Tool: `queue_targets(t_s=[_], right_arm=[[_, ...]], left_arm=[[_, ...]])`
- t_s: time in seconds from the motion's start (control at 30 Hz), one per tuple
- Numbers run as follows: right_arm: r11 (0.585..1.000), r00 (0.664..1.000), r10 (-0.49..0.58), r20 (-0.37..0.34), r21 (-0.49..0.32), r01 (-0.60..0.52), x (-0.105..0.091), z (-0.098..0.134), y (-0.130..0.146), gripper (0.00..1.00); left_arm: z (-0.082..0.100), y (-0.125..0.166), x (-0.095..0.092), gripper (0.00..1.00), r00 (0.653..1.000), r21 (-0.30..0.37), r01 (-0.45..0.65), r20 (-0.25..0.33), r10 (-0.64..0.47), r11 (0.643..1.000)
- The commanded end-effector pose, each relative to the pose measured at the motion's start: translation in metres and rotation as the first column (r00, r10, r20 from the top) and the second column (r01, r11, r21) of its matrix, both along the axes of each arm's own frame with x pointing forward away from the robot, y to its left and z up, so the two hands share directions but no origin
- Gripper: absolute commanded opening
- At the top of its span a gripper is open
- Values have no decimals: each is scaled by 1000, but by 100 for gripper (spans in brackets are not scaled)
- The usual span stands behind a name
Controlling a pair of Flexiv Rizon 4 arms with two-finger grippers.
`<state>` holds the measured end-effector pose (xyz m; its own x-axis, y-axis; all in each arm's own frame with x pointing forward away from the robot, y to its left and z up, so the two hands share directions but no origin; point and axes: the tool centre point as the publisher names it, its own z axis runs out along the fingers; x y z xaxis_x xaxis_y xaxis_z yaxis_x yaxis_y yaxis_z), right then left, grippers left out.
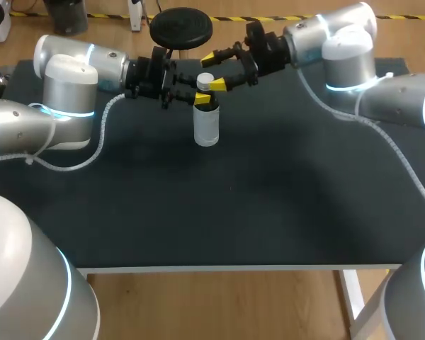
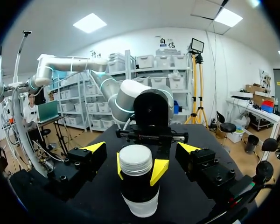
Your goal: Unscrew the bottle cap
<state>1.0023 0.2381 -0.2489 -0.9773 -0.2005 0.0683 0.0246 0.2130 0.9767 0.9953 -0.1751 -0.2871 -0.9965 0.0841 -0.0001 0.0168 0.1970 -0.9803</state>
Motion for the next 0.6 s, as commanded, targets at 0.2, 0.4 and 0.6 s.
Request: queue_targets(t_s=[0.2,0.4,0.6], right_arm=[[1000,1000,6,12,-14,-6,-5,2,2,100],[1000,1000,3,4,-9,-3,-4,-2,2,100],[1000,1000,11,-2,-12,-11,-4,-5,4,100]], left_arm=[[0,1,2,0,1000,1,6,-2,-6,1000],[0,1,2,0,1000,1,6,-2,-6,1000],[0,1,2,0,1000,1,6,-2,-6,1000]])
